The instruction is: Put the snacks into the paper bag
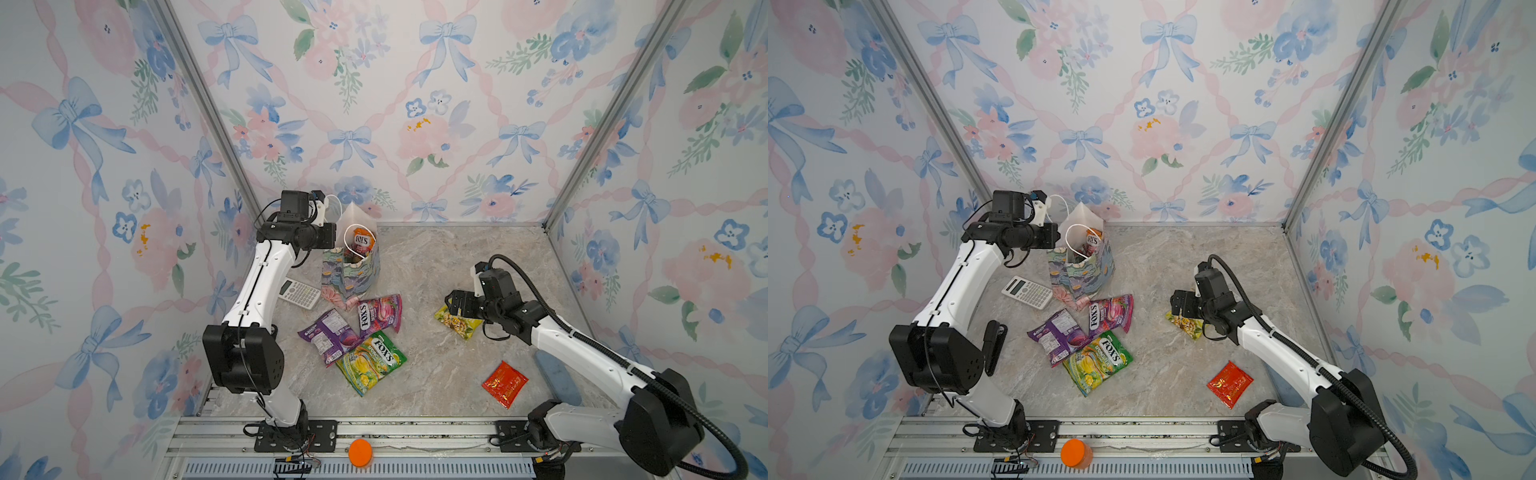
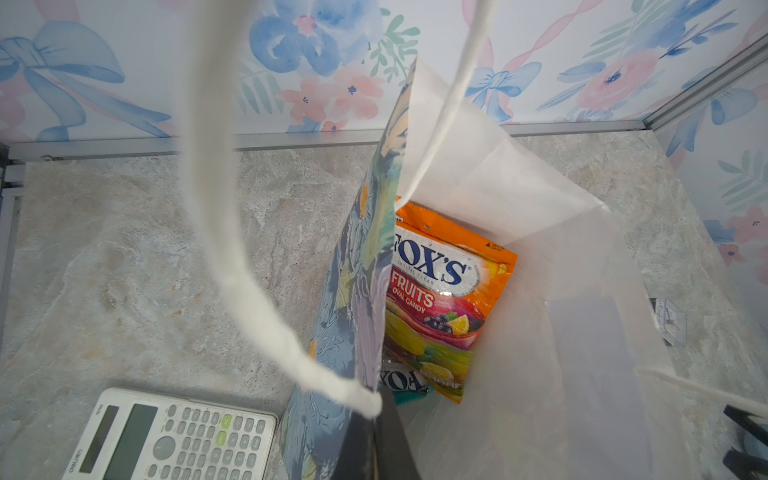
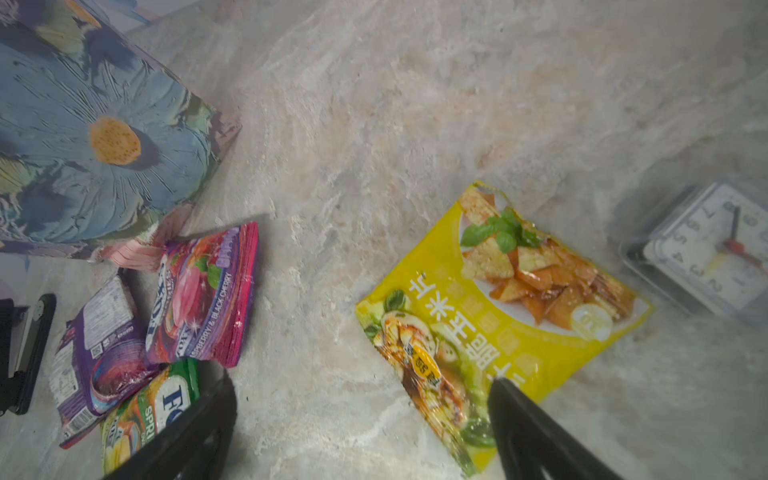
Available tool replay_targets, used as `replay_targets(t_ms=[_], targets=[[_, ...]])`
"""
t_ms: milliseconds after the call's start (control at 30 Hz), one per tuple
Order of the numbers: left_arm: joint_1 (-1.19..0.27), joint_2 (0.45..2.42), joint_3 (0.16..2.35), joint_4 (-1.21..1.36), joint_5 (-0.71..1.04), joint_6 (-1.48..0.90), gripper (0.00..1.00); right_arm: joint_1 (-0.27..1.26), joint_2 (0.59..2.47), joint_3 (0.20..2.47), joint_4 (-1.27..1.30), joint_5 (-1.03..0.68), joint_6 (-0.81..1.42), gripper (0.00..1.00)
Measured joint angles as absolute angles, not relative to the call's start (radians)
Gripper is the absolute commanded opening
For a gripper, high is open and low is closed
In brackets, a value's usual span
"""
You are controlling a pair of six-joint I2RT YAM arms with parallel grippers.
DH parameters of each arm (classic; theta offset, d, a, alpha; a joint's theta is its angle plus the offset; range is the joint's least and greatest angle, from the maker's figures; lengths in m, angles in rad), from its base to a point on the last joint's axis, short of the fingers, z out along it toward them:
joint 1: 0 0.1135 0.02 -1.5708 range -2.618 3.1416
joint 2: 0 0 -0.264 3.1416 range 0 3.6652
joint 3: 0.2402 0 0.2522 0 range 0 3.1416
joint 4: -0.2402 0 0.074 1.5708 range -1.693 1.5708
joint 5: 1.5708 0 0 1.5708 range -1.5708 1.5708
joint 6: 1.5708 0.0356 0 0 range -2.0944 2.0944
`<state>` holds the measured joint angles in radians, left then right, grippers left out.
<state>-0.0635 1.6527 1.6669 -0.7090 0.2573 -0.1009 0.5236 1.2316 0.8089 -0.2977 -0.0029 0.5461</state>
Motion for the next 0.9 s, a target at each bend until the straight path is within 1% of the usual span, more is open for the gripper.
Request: replay_targets(t_ms=[100,267,400,533,800,900], targets=[[-0.064,1.653,1.667,-0.709,0.258,-0.101,0.0,0.545,1.192,0.742,-0.297,-0.002,0.601,0.97],[-0.064,1.653,1.667,-0.709,0.257,-0.101,0.0,0.54,1.151,0.662,-0.297,0.017,0.661,0.96],[-0.064,1.653,1.667,-0.709,0.258,-0.101,0.0,0.5,1.142,0.616,-0.29,0.017,0.686,0.97],[-0.064,1.653,1.667,-0.709,0.258,-0.101,0.0,0.432,1.143,0.57,-0.266,0.007,0.699,1.0],[-0.064,1.653,1.667,-0.709,0.258,-0.101,0.0,0.345,1.2,0.553,-0.188,-0.049,0.698,0.85],[-0.064,1.653,1.667,-0.709,0.258,-0.101,0.0,0.326,1.236,0.553,-0.157,-0.064,0.699,0.82]])
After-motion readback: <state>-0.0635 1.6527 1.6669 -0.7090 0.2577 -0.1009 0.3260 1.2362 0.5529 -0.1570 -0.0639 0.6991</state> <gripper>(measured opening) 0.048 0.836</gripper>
